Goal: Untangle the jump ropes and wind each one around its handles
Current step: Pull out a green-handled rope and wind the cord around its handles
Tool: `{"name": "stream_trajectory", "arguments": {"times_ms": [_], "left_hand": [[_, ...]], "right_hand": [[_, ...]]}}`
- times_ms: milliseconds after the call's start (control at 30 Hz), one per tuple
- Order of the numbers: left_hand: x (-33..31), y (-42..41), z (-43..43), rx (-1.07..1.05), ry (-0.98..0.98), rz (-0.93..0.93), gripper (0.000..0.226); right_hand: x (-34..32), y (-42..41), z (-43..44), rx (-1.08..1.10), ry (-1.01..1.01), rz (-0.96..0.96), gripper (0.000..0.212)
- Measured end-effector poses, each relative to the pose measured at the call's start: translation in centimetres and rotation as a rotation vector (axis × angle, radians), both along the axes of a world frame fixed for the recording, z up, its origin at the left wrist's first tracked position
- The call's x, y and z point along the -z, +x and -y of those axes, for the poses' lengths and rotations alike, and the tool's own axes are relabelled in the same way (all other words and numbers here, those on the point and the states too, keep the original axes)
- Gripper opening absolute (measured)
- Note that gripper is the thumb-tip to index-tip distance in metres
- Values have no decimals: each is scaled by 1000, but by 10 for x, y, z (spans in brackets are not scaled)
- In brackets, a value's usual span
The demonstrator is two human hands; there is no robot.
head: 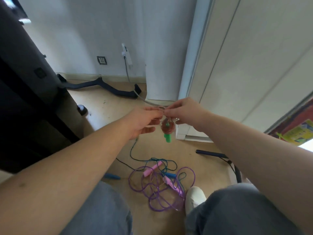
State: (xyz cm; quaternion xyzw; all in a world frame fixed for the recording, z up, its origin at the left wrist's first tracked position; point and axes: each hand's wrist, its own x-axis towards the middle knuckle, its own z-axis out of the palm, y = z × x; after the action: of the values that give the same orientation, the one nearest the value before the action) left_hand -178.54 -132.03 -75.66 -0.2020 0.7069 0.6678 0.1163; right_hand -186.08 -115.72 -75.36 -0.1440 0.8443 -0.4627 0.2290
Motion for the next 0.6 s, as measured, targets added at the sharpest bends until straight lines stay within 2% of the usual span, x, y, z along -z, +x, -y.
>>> {"name": "stream_trajectory", "arguments": {"times_ms": [333, 467, 600], "left_hand": [[65, -151, 67, -91, -56, 99, 16], [41, -171, 81, -180, -123, 147, 19], [-28, -180, 81, -218, -134, 179, 17]], "right_hand": [[85, -152, 82, 1, -50, 148, 7], [61, -174, 100, -7, -45, 220, 11], [-9, -179, 109, -2, -39, 256, 14]]}}
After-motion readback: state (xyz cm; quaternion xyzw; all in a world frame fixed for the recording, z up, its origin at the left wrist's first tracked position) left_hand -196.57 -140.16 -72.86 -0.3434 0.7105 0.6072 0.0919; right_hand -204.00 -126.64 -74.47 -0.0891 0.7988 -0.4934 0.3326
